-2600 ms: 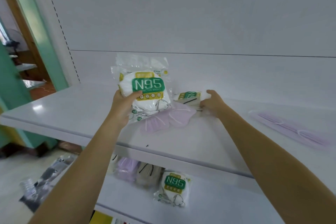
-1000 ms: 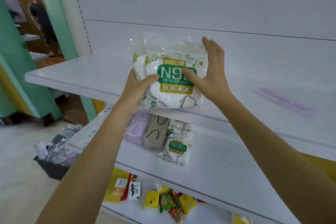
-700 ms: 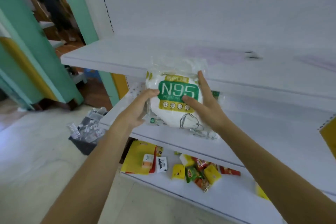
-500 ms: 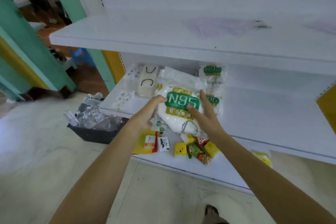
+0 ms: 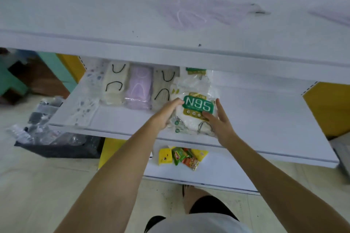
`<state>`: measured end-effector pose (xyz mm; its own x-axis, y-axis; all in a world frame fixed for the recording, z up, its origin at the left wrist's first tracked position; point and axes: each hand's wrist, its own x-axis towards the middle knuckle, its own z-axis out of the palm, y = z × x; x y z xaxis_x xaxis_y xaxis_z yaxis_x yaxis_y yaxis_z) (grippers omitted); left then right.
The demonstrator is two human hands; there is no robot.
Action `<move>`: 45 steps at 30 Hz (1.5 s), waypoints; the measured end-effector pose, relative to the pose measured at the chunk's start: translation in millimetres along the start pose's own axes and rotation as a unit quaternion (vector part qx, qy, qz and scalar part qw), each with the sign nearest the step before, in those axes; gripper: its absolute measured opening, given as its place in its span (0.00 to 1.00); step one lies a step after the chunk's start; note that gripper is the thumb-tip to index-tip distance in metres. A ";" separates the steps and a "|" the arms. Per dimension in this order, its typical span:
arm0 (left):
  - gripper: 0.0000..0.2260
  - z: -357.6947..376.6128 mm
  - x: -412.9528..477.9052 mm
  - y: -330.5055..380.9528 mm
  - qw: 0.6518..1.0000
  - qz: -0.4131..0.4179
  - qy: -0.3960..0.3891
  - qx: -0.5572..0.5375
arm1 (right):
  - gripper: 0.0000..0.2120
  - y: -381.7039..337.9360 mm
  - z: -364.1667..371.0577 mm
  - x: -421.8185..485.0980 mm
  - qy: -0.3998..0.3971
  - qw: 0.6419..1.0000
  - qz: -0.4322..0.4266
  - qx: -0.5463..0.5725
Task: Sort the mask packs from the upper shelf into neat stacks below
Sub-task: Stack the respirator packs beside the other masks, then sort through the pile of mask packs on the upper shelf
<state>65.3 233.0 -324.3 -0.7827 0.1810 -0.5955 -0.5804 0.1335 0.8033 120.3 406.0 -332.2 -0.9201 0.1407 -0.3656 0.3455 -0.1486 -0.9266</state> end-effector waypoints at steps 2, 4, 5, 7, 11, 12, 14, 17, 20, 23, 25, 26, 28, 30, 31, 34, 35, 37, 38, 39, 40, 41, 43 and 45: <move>0.24 6.3 35.0 17.4 0.998 0.032 0.036 0.045 | 0.34 -12.2 -5.4 36.2 0.014 1.000 -0.018 -0.013; 0.30 12.5 58.7 28.9 0.988 0.052 0.074 0.125 | 0.33 -15.4 -9.1 73.6 0.026 0.997 -0.023 -0.064; 0.31 16.5 66.9 30.4 0.983 0.058 0.072 0.158 | 0.31 -13.4 -9.4 89.3 0.019 0.995 -0.016 -0.101; 0.33 23.1 86.9 22.5 0.975 0.071 0.041 0.206 | 0.28 -3.3 -8.7 111.1 -0.002 0.988 0.003 -0.156; 0.36 31.0 105.0 7.3 0.946 0.171 0.077 0.264 | 0.25 8.8 -10.1 133.4 0.009 0.987 0.004 -0.162; 0.33 31.4 109.8 4.4 0.939 0.191 0.092 0.270 | 0.24 10.0 -11.1 137.0 0.015 0.987 -0.005 -0.161; 0.32 32.1 115.6 -0.4 0.925 0.201 0.116 0.299 | 0.25 11.9 -12.2 140.8 0.014 0.984 -0.009 -0.177; 0.32 29.3 124.7 -3.3 0.909 0.169 0.113 0.363 | 0.26 11.0 -11.0 142.7 -0.002 0.973 0.002 -0.233; 0.32 23.1 142.4 -3.0 0.912 0.155 0.094 0.368 | 0.28 -2.4 -11.5 136.5 0.022 0.957 0.000 -0.288; 0.32 20.2 107.5 9.9 0.905 0.161 0.110 0.377 | 0.30 -13.1 -15.2 118.0 0.040 0.932 -0.045 -0.357; 0.28 18.8 79.0 11.2 0.901 0.160 0.118 0.385 | 0.31 -13.4 -17.5 97.9 0.039 0.917 -0.047 -0.394; 0.27 15.7 66.6 9.4 0.899 0.166 0.126 0.386 | 0.32 -11.8 -18.3 86.4 0.038 0.909 -0.047 -0.413; 0.26 6.2 36.6 6.1 0.899 0.178 0.133 0.378 | 0.32 -7.3 -17.8 61.1 0.033 0.897 -0.047 -0.437; 0.24 -7.1 5.8 0.7 0.892 0.203 0.139 0.378 | 0.32 -0.9 -13.5 30.1 0.022 0.887 -0.049 -0.458; 0.23 -13.0 -11.5 -1.2 0.890 0.218 0.139 0.375 | 0.32 2.5 -10.5 12.9 0.017 0.882 -0.054 -0.468; 0.17 -27.6 -61.5 -8.8 0.877 0.314 0.126 0.341 | 0.29 8.7 0.5 -40.1 -0.015 0.864 -0.137 -0.484; 0.15 -31.0 -78.3 -10.5 0.863 0.359 0.122 0.333 | 0.27 6.8 5.2 -57.3 -0.030 0.854 -0.193 -0.482; 0.11 -36.6 -110.1 -8.1 0.820 0.447 0.132 0.333 | 0.21 -8.7 15.3 -88.2 -0.034 0.810 -0.343 -0.474; 0.12 -38.9 -124.9 -2.1 0.790 0.491 0.146 0.335 | 0.19 -23.1 21.2 -100.1 -0.017 0.771 -0.432 -0.467; 0.13 -40.5 -139.3 7.7 0.757 0.535 0.163 0.337 | 0.16 -40.5 27.5 -108.9 0.005 0.728 -0.515 -0.453; 0.14 -41.2 -152.3 19.7 0.725 0.575 0.177 0.335 | 0.14 -60.7 34.2 -115.6 0.027 0.686 -0.581 -0.436; 0.14 -40.5 -165.4 33.2 0.697 0.608 0.188 0.330 | 0.13 -82.6 41.7 -120.1 0.053 0.652 -0.627 -0.423; 0.13 -37.9 -185.3 60.0 0.658 0.650 0.196 0.325 | 0.12 -126.9 54.4 -119.4 0.114 0.602 -0.673 -0.415; 0.13 -35.5 -198.2 82.6 0.653 0.653 0.196 0.330 | 0.15 -168.2 63.6 -107.9 0.157 0.611 -0.629 -0.454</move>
<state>164.5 173.5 -139.9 -0.5859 0.3137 0.7473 0.7612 0.5293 0.3746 149.7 353.6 -131.3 -0.5322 -0.2128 0.8195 -0.5064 0.8557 -0.1067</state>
